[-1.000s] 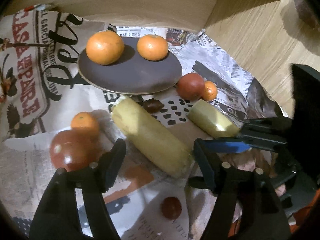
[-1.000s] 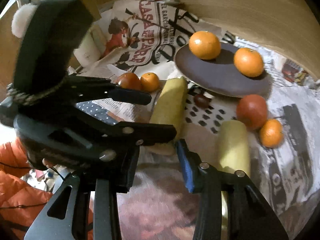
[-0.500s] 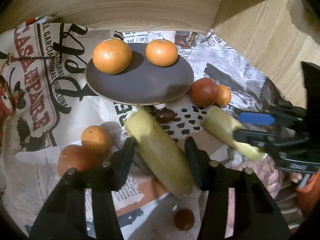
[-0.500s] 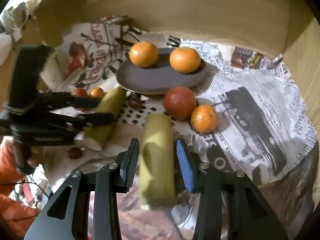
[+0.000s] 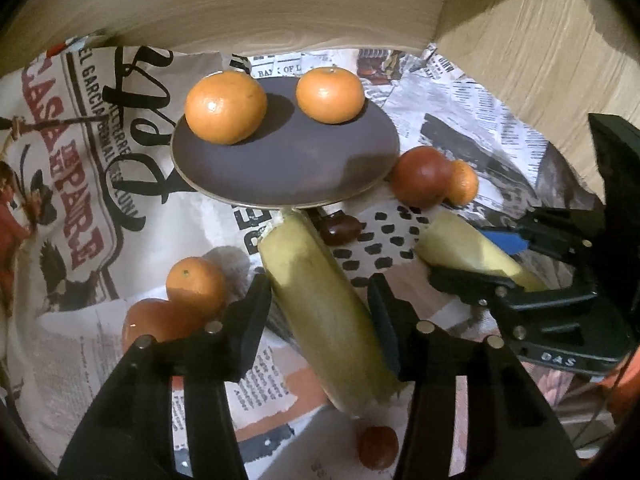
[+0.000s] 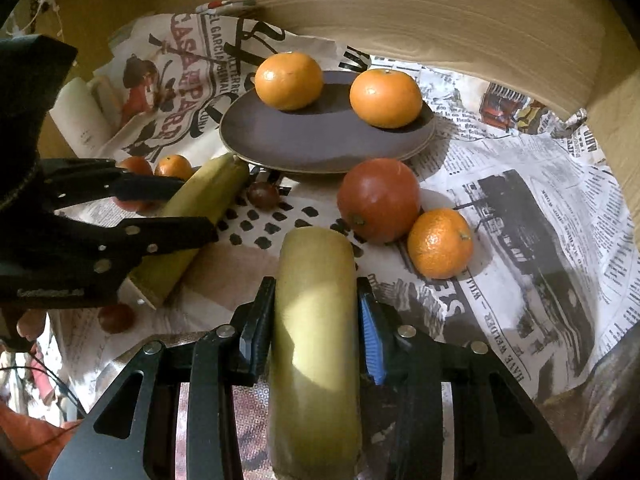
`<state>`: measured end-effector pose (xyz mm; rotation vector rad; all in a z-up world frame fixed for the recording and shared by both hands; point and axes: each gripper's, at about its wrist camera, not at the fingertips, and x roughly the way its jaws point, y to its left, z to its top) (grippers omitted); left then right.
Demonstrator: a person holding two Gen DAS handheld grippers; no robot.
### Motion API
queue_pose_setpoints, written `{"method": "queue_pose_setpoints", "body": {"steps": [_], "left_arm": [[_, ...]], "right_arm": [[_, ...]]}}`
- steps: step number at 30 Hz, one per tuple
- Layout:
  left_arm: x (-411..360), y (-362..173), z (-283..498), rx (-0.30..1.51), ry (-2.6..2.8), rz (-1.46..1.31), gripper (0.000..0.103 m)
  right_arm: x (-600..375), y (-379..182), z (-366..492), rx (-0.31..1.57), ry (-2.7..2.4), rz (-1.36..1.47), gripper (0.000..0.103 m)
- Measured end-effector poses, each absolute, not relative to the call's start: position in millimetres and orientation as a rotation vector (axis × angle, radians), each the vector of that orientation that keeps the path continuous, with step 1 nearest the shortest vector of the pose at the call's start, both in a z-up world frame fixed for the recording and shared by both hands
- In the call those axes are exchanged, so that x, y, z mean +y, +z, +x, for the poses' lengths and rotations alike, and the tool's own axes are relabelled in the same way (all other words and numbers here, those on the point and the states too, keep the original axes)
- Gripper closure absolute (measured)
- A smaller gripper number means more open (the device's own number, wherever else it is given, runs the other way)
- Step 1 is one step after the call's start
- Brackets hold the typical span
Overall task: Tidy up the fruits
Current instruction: 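Carry both corn pieces onto the dark plate and open both grippers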
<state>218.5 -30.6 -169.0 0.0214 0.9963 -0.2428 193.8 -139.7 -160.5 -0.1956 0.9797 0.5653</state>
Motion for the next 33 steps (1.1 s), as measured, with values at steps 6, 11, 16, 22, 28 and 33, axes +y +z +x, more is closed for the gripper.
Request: {"method": "queue_pose_setpoints", "body": {"steps": [6, 11, 16, 22, 28, 33], "left_arm": [[-39, -174, 217, 0.971, -0.208, 0.083, 0.053], [-36, -173, 217, 0.986, -0.232, 0.074, 0.058], [-28, -171, 214, 1.018, -0.283, 0.041, 0.064], [-31, -177, 217, 1.03, -0.259, 0.062, 0.064], [-35, -182, 220, 1.024, -0.259, 0.041, 0.065], [-27, -173, 216, 1.014, -0.269, 0.002, 0.065]], "right_arm": [[-141, -161, 193, 0.965, 0.567, -0.176, 0.068], [-143, -160, 193, 0.962, 0.58, -0.15, 0.068], [-144, -160, 192, 0.96, 0.591, -0.135, 0.068], [-145, -161, 193, 0.957, 0.592, -0.124, 0.068], [-147, -159, 191, 0.941, 0.587, -0.111, 0.068], [-150, -148, 189, 0.903, 0.584, -0.104, 0.068]]}}
